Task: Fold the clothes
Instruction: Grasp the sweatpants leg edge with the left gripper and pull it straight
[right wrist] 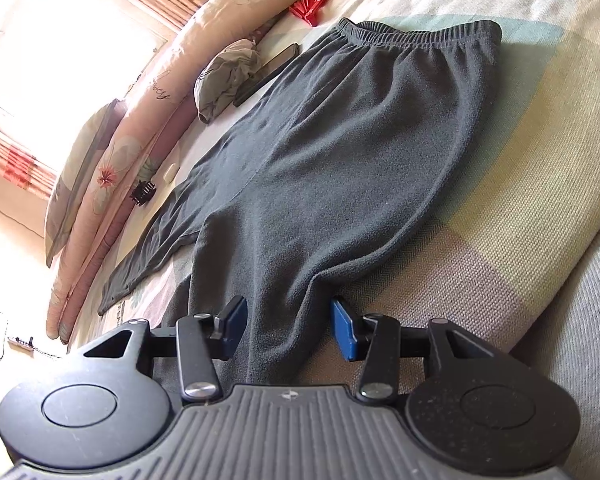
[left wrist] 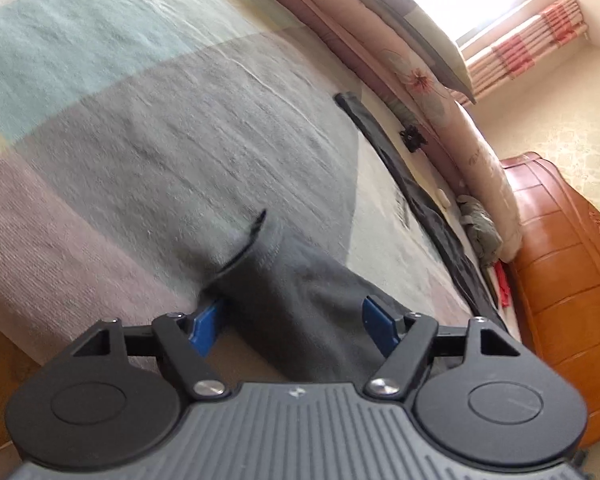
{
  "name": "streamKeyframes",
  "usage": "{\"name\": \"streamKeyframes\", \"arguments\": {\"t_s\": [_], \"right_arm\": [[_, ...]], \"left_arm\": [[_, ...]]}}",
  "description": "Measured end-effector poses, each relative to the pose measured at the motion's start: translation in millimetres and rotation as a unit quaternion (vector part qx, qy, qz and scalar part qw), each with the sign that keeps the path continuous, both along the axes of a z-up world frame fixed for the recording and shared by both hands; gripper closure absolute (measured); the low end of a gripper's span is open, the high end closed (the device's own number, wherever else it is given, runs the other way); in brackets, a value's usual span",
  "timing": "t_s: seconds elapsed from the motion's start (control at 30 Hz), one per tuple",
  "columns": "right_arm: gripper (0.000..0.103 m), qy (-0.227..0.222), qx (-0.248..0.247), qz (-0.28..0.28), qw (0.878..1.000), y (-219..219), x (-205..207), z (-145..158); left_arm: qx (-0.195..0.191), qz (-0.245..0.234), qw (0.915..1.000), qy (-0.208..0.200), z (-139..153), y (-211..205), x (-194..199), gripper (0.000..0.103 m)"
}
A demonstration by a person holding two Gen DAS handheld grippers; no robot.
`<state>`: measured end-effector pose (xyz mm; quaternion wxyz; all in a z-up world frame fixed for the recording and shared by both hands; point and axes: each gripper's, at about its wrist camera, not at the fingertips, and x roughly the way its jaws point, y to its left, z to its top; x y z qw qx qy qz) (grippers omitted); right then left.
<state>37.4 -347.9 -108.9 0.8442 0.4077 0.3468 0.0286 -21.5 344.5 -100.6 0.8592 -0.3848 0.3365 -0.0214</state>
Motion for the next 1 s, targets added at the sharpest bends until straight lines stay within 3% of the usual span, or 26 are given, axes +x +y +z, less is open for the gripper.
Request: {"name": "streamKeyframes", "arguments": {"t_s": [0.07,0.17,0.23,0.3,0.33,0.4,0.43,0.5,0.57,0.67,0.77,0.87,0.93,1.0], "right_arm": [[0.052,-0.002,0.005,-0.002,1.000,-1,0,-1],[0.051,-0.003,0.006,-0.006,1.000,-1,4,-1],[0.050,-0.005,-0.006,-0.004,1.000,2,6,1],[0.051,-0.006,-0.024,0.000,1.000,5,7,3],[0.058,-0.003,-0.039,0.002,0.999,7,7,5],[0.078,0.007,-0.067,0.000,0.998,10,7,6],[0.090,0.013,-0.074,-0.004,0.997,9,7,6],[0.097,0.018,-0.071,-0.009,0.997,6,6,4],[0.098,0.021,-0.073,-0.010,0.997,6,5,5],[0.098,0.029,-0.091,-0.007,0.995,7,0,12],[0.093,0.065,-0.106,0.001,0.992,6,-1,17],[0.085,0.091,-0.128,0.008,0.988,11,-5,32],[0.084,0.079,-0.162,0.033,0.983,22,-9,49],[0.076,0.056,-0.186,0.083,0.977,39,-5,69]], "left_arm": [[-0.013,-0.006,0.9997,-0.022,-5,1,-8,0.028],[-0.027,0.021,0.9992,-0.021,-5,10,-2,0.029],[-0.020,0.033,0.9991,-0.018,-3,11,8,0.031],[0.012,0.032,0.9994,-0.009,2,4,15,0.033],[0.040,0.029,0.9988,-0.002,5,-2,17,0.038],[0.097,0.025,0.9949,0.013,8,-11,20,0.066],[0.123,0.024,0.9919,0.021,10,-15,20,0.072],[0.140,0.028,0.9893,0.030,10,-14,17,0.089],[0.142,0.038,0.9887,0.031,13,-12,11,0.091],[0.160,0.051,0.9852,0.033,22,-9,-1,0.091],[0.176,0.051,0.9818,0.049,29,-1,-8,0.090],[0.187,0.046,0.9797,0.056,37,2,-10,0.073],[0.189,0.030,0.9802,0.050,45,-4,-9,0.061],[0.194,0.012,0.9801,0.043,51,-12,-5,0.043]]}}
